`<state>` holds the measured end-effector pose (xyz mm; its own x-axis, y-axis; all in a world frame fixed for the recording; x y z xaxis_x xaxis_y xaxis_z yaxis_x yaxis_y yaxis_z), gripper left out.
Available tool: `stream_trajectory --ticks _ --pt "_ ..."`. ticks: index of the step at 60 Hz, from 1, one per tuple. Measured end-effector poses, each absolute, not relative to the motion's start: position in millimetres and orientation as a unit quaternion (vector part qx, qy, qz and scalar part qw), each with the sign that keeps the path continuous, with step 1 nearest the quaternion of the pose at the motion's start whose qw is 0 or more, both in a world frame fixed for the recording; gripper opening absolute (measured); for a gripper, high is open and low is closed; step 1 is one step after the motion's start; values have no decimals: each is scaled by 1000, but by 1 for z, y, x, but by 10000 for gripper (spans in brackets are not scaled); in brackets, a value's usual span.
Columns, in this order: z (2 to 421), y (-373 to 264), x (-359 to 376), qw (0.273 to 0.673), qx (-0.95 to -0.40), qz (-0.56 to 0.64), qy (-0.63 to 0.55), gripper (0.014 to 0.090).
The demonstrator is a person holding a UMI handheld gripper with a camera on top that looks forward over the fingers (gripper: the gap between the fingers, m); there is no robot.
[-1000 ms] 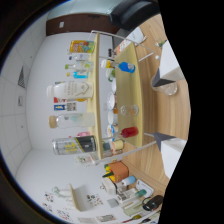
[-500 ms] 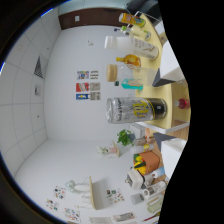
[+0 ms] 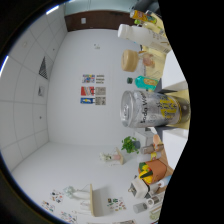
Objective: Make me a cup of Mojito.
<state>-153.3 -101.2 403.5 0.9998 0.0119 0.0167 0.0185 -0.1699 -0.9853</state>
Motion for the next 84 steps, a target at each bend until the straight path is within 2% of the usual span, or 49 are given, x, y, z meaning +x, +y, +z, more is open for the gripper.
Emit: stream_trajectory --ticks 19,31,38,45,66,76,84 --pt "407 -111 -156 646 -762 11 -42 495" --pt "426 -150 -148 669 -740 42 -54 495" --pt "419 -181 -131 675 -734 65 -46 495" --pt "386 -208 -107 673 -736 67 -31 495" --pt "226 -237 -67 627 -777 61 -2 493" --pt "192 -238 -62 625 -774 95 31 494" --pt "190 -236 -53 610 -754 196 147 494"
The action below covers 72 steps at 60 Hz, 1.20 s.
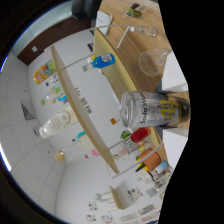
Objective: Make me a cup of Mojito.
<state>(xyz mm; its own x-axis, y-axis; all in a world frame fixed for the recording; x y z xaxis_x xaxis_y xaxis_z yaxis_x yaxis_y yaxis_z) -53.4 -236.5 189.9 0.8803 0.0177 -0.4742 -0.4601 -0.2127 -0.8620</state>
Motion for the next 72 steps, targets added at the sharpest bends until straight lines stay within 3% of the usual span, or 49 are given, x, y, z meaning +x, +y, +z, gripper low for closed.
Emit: stream_trajectory --ticks 12,21,42,52,58,63,72 --pt "206 -227 -39 554 -663 378 332 493" --pt "219 -219 -33 476 -556 511 451 492" --pt "227 -210 -21 346 -401 636 562 489" --pt "224 -210 -20 337 -398 638 567 490" --pt "224 -211 -19 352 -417 625 558 490" --pt "226 -211 -20 398 -471 587 524 492" --pt "244 -210 -24 521 -594 466 399 493"
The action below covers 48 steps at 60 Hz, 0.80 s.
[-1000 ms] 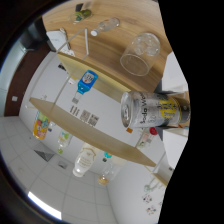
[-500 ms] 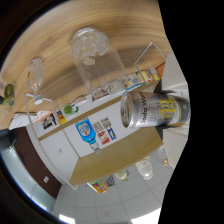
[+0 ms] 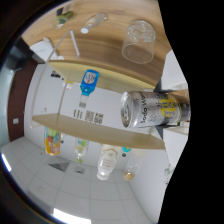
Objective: Make me a cup of Mojito.
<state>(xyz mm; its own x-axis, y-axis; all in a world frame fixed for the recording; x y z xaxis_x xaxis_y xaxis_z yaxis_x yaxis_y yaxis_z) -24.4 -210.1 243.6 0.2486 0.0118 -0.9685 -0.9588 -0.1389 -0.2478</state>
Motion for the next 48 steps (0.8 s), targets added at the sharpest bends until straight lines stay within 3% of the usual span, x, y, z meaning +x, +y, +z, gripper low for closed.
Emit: stream_trajectory --ticks 7,14,29,48 --pt "251 -208 -30 605 -670 335 269 494" --pt "236 -203 -38 643 -718 216 156 492" --pt "150 -195 -61 619 -780 95 15 491" --pt "80 -196 -78 574 -814 81 -31 495"
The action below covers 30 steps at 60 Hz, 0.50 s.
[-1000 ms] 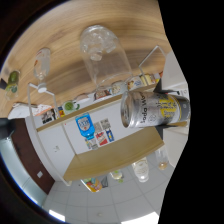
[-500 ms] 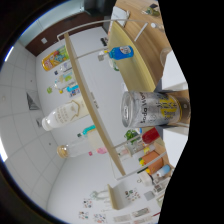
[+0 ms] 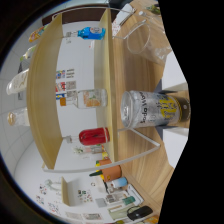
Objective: Make me a cup of Mojito.
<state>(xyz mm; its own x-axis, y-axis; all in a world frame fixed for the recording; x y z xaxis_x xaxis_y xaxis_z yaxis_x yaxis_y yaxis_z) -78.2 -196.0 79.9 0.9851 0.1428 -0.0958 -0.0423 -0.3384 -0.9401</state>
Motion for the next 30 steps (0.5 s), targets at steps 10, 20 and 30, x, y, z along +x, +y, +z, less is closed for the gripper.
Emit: stream_trajectory --ticks 10,20,30 --pt "76 -200 -85 579 -810 79 -45 506" --pt "75 -207 -85 593 -801 66 -47 524" --pt "73 -212 -87 590 -805 43 -56 536"
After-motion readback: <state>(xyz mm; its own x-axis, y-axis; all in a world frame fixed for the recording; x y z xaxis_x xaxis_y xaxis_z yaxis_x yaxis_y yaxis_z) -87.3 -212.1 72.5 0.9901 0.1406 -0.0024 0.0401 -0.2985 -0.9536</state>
